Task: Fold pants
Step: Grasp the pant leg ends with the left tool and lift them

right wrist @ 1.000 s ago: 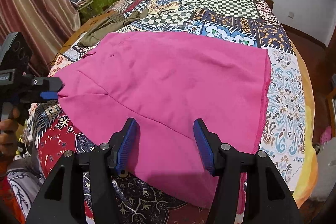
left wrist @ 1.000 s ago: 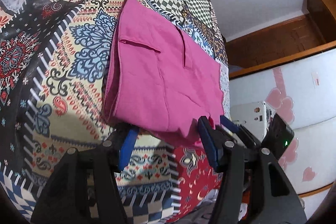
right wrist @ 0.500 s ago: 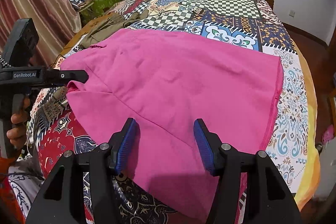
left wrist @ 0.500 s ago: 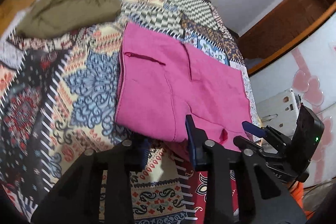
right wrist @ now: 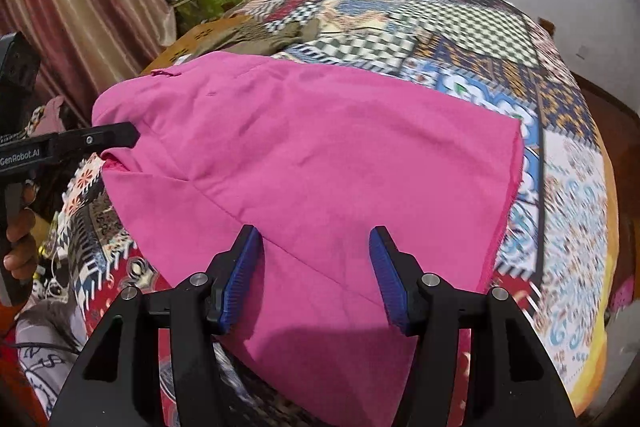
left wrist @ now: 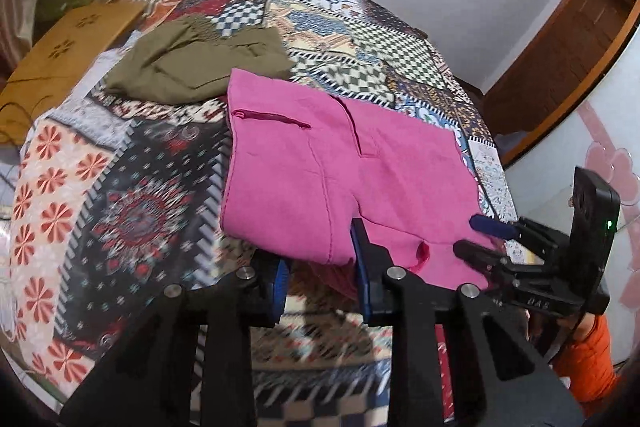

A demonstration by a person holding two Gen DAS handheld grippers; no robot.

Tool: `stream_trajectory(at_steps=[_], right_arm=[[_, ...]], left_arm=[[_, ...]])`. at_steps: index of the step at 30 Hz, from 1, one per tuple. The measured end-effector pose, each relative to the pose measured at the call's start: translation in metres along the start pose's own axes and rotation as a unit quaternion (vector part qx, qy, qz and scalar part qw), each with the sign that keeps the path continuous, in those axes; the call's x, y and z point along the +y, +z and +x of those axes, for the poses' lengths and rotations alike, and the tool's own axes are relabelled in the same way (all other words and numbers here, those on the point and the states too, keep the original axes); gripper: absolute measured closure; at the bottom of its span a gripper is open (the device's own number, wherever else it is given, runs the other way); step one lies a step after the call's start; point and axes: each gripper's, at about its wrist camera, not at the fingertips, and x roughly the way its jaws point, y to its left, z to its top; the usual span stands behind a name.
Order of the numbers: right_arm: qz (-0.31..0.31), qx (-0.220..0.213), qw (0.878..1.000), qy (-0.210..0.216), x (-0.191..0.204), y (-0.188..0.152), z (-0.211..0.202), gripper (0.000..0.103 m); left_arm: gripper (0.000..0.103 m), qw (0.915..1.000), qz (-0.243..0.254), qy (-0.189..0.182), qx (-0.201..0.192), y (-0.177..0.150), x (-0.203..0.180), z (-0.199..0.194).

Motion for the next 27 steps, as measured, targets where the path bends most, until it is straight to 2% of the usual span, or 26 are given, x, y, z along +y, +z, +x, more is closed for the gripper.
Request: stream_trajectory(at_steps=[5,13,17,21,25,27], right_arm=[[-0.021,0.008,1.000,-0.004,0.013,0.008,0.004,0.050],[-0.003,-0.035,0.999,-0.011,0.021,0.040,-0.001,0.050],[-0.012,-0.018,1.000,-0.005,0.033,0.045,0.014,0.050],[-0.035,0.023,0.999,0.006,0.047,0.040,0.037,0.050],[-0.050,0.037,0.998,0.004,0.051,0.039,0.043,0.049],[-0.045,0.041,0.998,0.013,0.048,0.039,0.042,0.049]], left_arm=[[0.075,0.9997,0.017,0.018,-0.007,-0.005,0.002,-0.005],[0.075,0.9976,0.055,0.028,-0.032,0.000,-0.012,-0.011],[0.075,0.9961,0.072,0.031,-0.040,0.002,-0.016,-0.013],[0.075,0.9935,0.097,0.035,-0.049,0.003,-0.026,-0.015],[0.076,0.9879,0.135,0.044,-0.062,0.005,-0.045,-0.017],[0.076,0.9871,0.144,0.027,-0.065,0.011,-0.055,-0.018]])
